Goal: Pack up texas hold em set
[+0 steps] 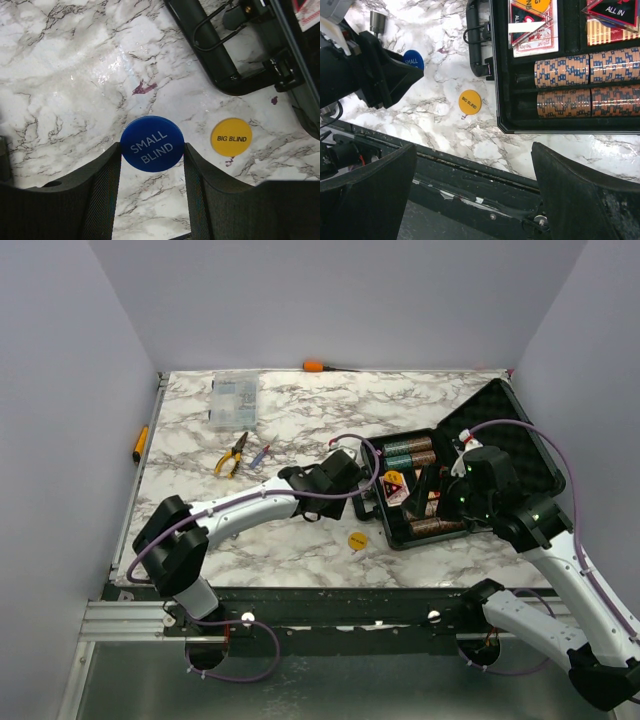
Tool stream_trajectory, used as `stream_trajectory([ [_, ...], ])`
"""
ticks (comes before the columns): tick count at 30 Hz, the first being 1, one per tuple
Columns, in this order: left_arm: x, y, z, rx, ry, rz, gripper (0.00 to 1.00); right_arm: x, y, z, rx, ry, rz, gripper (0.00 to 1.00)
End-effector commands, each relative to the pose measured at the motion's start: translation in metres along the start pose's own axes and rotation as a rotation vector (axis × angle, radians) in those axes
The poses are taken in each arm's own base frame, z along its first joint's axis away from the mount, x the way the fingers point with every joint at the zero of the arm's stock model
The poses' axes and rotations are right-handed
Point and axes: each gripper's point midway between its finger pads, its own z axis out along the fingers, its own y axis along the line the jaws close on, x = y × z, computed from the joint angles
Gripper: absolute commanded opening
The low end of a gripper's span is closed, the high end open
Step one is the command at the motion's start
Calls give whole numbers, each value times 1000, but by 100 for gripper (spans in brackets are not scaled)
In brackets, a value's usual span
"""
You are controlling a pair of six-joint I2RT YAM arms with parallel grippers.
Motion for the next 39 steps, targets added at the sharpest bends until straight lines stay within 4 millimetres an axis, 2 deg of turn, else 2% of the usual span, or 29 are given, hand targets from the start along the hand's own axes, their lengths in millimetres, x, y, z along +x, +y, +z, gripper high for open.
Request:
stream_trajectory([
  [1, -18, -11, -25, 30, -72, 47, 40, -4, 11, -4, -50, -14, 12, 100],
  [8, -36, -31, -51, 100, -144, 98, 40, -12, 38, -12, -197, -44, -8, 100],
  [13, -45, -41, -73, 157, -191, 125, 40, -17, 65, -28, -355, -82, -18, 97],
  [21, -52, -53, -104, 245, -247, 156, 40, -26, 90, -50, -503, -138, -19, 93],
  [26, -54, -62, -121, 309, -281, 173, 39, -22, 100, -49, -570, -109, -26, 89],
  [30, -59, -72, -137, 369, -321, 194, 40, -21, 104, -41, -587, -82, -2, 87],
  [35, -65, -80, -157, 429, -372, 217, 40, -25, 97, -22, -524, -71, 74, 81],
  [39, -66, -86, -171, 482, -403, 243, 40, -22, 96, -16, -507, -41, 73, 79],
])
